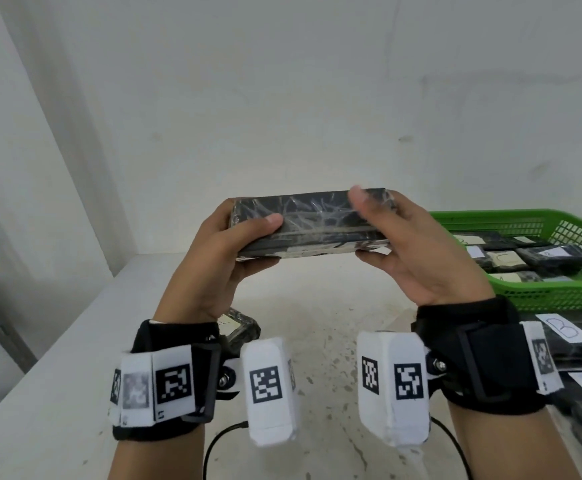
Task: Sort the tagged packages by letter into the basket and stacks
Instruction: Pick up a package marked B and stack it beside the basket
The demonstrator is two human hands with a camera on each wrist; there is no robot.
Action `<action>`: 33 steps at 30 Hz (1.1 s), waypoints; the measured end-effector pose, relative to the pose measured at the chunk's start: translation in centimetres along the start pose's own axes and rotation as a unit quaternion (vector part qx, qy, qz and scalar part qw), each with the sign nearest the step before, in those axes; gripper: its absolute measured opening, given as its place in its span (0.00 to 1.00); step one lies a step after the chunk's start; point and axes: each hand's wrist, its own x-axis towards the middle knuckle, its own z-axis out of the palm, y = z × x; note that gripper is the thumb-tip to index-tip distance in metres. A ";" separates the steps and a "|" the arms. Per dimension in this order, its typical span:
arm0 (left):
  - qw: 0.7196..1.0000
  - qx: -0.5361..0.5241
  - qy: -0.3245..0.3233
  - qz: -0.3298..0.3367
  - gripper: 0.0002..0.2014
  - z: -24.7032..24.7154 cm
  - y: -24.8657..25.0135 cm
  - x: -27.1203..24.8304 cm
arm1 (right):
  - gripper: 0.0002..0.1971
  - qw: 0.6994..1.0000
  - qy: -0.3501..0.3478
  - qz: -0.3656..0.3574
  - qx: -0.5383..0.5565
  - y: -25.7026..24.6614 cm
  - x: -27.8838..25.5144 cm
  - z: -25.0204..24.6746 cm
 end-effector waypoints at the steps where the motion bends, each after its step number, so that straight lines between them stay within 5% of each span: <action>1: 1.000 0.005 0.001 0.010 0.22 -0.2 0.1 -0.1 | 0.25 1.000 0.001 -0.006 -0.002 0.1 0.0 0.1; 9: 1.000 0.017 0.006 0.020 0.30 -0.3 0.1 -0.2 | 0.23 1.000 0.013 -0.015 -0.007 0.6 0.1 0.6; 14: 1.000 0.007 0.007 0.017 0.26 -0.9 -0.5 0.2 | 0.36 0.998 -0.055 0.002 -0.026 0.4 0.0 0.3; 19: 0.999 0.021 -0.015 0.031 0.31 -1.3 -0.1 -0.2 | 0.32 0.998 -0.053 -0.006 0.016 0.3 -0.1 0.5; 24: 0.999 0.005 -0.016 0.046 0.20 -1.1 -0.3 0.0 | 0.34 0.998 -0.063 -0.020 -0.005 0.0 -0.3 0.1; 33: 0.998 0.010 -0.023 0.049 0.24 -0.7 -0.9 0.2 | 0.29 0.999 -0.022 -0.024 0.014 0.7 0.3 0.1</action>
